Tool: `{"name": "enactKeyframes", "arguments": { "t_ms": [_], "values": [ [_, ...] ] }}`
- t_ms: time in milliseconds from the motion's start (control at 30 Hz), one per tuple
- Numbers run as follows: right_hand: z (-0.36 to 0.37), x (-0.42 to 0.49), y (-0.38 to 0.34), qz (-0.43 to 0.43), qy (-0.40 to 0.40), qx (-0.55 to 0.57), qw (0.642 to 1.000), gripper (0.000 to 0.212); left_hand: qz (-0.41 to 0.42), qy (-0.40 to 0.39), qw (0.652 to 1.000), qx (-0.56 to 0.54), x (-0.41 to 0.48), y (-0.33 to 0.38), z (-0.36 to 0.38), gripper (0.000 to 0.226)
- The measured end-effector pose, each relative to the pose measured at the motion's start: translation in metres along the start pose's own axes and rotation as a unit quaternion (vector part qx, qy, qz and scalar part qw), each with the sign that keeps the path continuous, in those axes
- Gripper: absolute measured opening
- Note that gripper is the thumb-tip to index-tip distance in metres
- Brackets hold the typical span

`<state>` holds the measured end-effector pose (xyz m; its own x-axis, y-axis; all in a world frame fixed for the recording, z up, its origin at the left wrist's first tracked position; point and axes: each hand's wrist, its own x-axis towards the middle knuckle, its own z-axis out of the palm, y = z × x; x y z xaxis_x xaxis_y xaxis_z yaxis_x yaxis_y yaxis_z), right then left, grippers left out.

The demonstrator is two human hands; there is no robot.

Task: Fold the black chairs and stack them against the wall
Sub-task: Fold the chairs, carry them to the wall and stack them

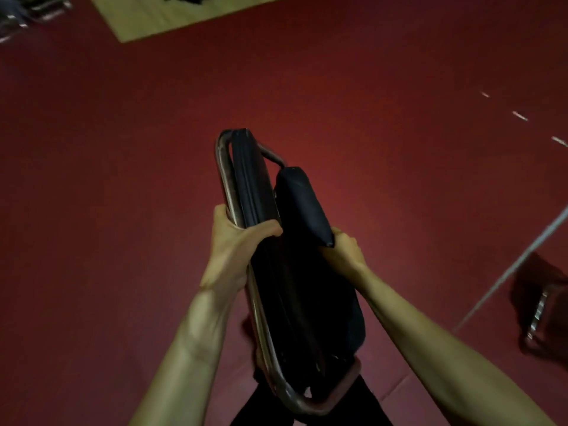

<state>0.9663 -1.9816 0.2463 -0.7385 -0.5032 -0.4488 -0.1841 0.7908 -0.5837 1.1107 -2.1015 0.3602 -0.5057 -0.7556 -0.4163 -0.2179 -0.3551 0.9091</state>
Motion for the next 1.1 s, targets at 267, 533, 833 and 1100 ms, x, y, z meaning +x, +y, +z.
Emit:
{"name": "enactKeyframes", "arguments": {
  "t_ms": [267,533,833,1100],
  "values": [
    [0.084,0.078,-0.196,-0.139,-0.082,-0.005,0.987,0.036,0.078,0.15,0.985,-0.041,0.081,0.068,-0.139,0.057],
    [0.197,0.176,-0.392,-0.238,-0.219,-0.05,0.945,0.038,0.076,0.312,0.944,-0.079,0.199,0.131,-0.276,0.052],
    [0.334,0.247,-0.587,-0.293,-0.308,-0.109,0.899,0.035,0.051,0.424,0.895,-0.128,0.319,0.176,-0.44,0.057],
    [0.461,0.309,-0.755,-0.266,-0.338,-0.121,0.895,0.04,0.027,0.435,0.885,-0.165,0.448,0.216,-0.614,0.056]
  ]
}}
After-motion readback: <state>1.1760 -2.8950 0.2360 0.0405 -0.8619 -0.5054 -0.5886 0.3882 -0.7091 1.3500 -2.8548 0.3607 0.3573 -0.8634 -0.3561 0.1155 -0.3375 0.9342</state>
